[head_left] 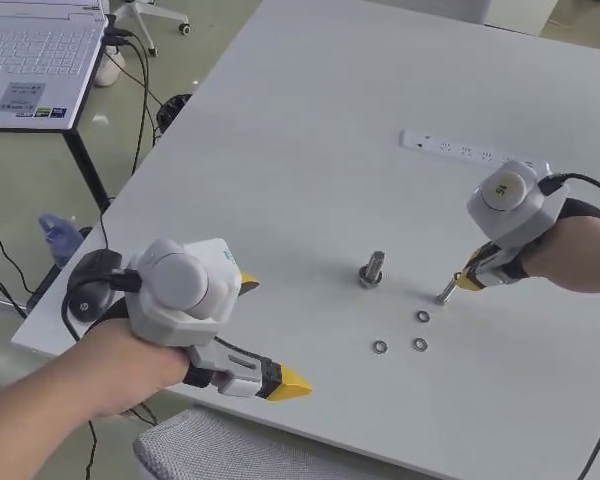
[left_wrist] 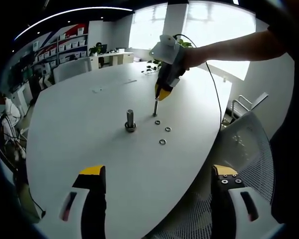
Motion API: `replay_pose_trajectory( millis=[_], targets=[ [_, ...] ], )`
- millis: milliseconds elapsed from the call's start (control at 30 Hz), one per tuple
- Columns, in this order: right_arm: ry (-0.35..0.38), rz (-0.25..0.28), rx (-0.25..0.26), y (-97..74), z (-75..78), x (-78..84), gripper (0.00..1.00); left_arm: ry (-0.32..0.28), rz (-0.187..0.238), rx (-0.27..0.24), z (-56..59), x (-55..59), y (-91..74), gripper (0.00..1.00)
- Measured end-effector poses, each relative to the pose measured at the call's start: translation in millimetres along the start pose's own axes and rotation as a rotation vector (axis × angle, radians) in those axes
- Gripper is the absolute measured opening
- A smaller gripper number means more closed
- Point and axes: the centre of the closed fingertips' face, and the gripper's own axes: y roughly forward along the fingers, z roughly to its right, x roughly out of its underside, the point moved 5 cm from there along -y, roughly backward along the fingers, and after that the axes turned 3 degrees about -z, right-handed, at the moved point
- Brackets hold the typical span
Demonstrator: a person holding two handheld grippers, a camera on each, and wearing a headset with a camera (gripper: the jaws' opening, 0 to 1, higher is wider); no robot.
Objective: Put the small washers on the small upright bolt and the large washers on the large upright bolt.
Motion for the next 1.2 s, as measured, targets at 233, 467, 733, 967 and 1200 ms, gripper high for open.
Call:
replay_pose_trajectory(
  millis=[233,467,733,967,1200],
  targets=[
    [-0.001,-0.01,-0.005,4.5,-0.8,0.6,0.12,-0.002,-0.006,0.007,-1.1,1.3,2.0,0.86],
    [-0.002,-0.01,-0.007,6.6,0.5,-0.4,0.12,-0.005,-0.007,0.008,-4.1,1.3,2.1,0.86],
    [-0.008,-0.022,-0.009,10.2,-0.6,0.1,0.12,-0.007,-0.012,0.012,-4.6,1.7,3.1,0.85],
    [-0.012,-0.026,-0.01,13.8,-2.4,0.3,0.12,-0.008,-0.01,0.011,-7.3,1.7,2.9,0.85],
    [-0.021,-0.033,-0.007,16.7,-2.5,0.4,0.12,-0.009,-0.011,0.009,-9.2,1.7,2.4,0.85]
  ],
)
